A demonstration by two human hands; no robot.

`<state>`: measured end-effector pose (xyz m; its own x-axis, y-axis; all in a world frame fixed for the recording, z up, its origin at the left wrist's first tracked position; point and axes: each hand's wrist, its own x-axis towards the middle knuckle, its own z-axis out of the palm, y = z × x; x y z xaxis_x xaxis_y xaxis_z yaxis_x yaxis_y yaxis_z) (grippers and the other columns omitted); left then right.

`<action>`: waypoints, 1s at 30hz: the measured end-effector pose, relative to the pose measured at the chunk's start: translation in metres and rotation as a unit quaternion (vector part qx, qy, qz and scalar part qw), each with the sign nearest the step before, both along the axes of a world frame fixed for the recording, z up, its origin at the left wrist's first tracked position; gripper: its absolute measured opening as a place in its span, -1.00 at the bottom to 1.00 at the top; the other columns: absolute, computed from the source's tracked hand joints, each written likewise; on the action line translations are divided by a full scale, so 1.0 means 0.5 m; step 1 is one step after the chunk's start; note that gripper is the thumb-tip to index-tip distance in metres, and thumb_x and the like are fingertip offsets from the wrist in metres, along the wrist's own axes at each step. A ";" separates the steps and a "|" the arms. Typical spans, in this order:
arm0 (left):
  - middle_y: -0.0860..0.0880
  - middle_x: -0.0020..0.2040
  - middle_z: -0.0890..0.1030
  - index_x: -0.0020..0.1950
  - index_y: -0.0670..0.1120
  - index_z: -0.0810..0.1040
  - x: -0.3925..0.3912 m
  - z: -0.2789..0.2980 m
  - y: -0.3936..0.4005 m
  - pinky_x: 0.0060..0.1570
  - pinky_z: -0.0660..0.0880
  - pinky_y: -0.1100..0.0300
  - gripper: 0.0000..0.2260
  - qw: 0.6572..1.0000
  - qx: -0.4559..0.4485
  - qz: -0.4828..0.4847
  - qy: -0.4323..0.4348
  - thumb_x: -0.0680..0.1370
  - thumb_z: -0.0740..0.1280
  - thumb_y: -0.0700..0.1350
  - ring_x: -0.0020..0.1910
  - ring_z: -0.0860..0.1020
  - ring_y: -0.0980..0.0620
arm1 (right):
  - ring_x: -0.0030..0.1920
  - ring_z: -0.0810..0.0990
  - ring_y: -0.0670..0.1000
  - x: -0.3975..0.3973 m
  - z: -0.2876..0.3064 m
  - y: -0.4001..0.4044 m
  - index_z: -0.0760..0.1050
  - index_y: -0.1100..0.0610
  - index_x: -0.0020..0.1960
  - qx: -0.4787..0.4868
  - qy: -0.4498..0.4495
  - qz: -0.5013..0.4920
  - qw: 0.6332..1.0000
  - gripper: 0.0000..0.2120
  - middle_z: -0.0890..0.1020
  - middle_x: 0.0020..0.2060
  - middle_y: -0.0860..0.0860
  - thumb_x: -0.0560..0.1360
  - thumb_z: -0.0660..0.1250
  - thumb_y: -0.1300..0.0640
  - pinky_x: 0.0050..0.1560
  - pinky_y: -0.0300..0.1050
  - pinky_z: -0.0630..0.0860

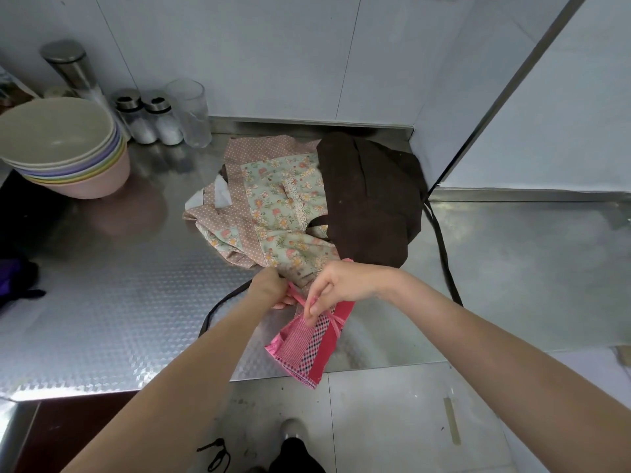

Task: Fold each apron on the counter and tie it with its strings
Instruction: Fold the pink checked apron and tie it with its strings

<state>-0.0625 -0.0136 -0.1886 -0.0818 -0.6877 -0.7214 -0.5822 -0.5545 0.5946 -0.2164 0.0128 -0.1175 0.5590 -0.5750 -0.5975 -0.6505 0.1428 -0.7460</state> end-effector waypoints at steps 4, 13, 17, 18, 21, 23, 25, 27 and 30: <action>-0.02 -0.49 0.61 -0.22 -0.19 0.52 0.034 0.013 0.001 -0.28 0.54 0.22 -0.70 0.947 0.095 0.200 0.233 0.63 0.10 -0.21 -0.36 0.60 0.08 | -0.26 0.62 -0.16 0.002 -0.031 0.006 0.60 0.32 -0.01 0.008 -0.071 -0.200 0.977 -0.86 0.67 -0.33 -0.02 0.52 0.29 0.29 -0.20 -0.33 0.50; -0.02 -0.40 0.39 -0.21 -0.15 0.39 0.038 0.038 0.019 -0.42 0.49 0.29 -0.75 0.902 0.001 0.214 0.376 0.64 0.09 -0.21 -0.50 0.42 0.12 | -0.54 0.41 -0.14 0.058 -0.085 0.031 0.54 0.33 -0.04 0.024 -0.079 -0.334 0.939 -0.83 0.48 -0.52 -0.01 0.58 0.20 0.28 -0.54 -0.32 0.29; -0.06 -0.39 0.40 -0.17 -0.14 0.39 0.023 0.051 0.041 -0.51 0.42 0.34 -0.81 0.942 -0.070 0.082 0.319 0.63 0.13 -0.19 -0.53 0.39 0.11 | -0.63 0.38 -0.11 0.067 -0.100 0.031 0.38 0.22 -0.06 0.040 -0.123 -0.434 0.892 -0.96 0.44 -0.54 0.05 0.57 0.20 0.32 -0.63 -0.29 0.21; -0.06 -0.41 0.42 -0.17 -0.14 0.40 0.022 0.053 0.042 -0.51 0.42 0.35 -0.82 0.946 -0.084 0.060 0.308 0.63 0.14 -0.18 -0.56 0.40 0.13 | -0.61 0.39 -0.08 0.068 -0.103 0.030 0.35 0.20 -0.13 0.043 -0.127 -0.443 0.886 -0.89 0.44 -0.54 0.06 0.56 0.20 0.33 -0.63 -0.28 0.20; -0.01 -0.52 0.49 -0.14 -0.12 0.41 0.021 0.053 0.038 -0.49 0.42 0.31 -0.84 0.959 -0.127 -0.006 0.255 0.62 0.15 -0.16 -0.59 0.43 0.16 | -0.49 0.38 -0.03 0.071 -0.101 0.035 0.43 0.21 -0.25 0.040 -0.129 -0.431 0.892 -0.81 0.48 -0.50 0.06 0.52 0.23 0.37 -0.53 -0.25 0.24; 0.05 -0.55 0.47 -0.16 -0.10 0.41 0.023 0.050 0.033 -0.43 0.41 0.25 -0.83 0.964 -0.150 -0.030 0.216 0.62 0.15 -0.17 -0.58 0.42 0.15 | -0.42 0.40 -0.06 0.071 -0.098 0.042 0.53 0.23 -0.22 0.051 -0.149 -0.427 0.891 -0.80 0.52 -0.40 0.09 0.50 0.22 0.42 -0.46 -0.27 0.29; 0.05 -0.53 0.46 -0.18 -0.08 0.41 0.027 0.047 0.031 -0.42 0.41 0.26 -0.82 0.965 -0.163 -0.040 0.201 0.62 0.16 -0.19 -0.58 0.42 0.16 | -0.36 0.43 -0.06 0.067 -0.100 0.045 0.59 0.24 -0.18 0.072 -0.181 -0.432 0.881 -0.82 0.55 -0.32 0.13 0.50 0.25 0.39 -0.39 -0.25 0.31; 0.06 -0.51 0.49 -0.19 -0.07 0.43 0.033 0.044 0.034 -0.42 0.42 0.31 -0.81 0.965 -0.172 -0.059 0.191 0.61 0.17 -0.22 -0.57 0.44 0.20 | -0.30 0.46 -0.01 0.062 -0.106 0.046 0.62 0.24 -0.18 0.095 -0.211 -0.440 0.868 -0.88 0.56 -0.26 0.17 0.50 0.33 0.29 -0.32 -0.21 0.33; 0.13 -0.54 0.53 -0.19 -0.06 0.46 0.040 0.039 0.047 -0.39 0.42 0.40 -0.81 0.962 -0.180 -0.112 0.172 0.59 0.21 -0.26 -0.54 0.46 0.29 | -0.38 0.43 -0.03 0.061 -0.119 0.046 0.56 0.32 -0.16 0.077 -0.191 -0.483 0.851 -0.86 0.51 -0.32 0.15 0.50 0.35 0.23 -0.39 -0.26 0.36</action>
<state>-0.0426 0.0100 -0.1693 -0.4476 -0.8258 -0.3431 -0.3970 -0.1603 0.9037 -0.1860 0.0358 -0.1771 0.0397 -0.8080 -0.5879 0.1110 0.5883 -0.8010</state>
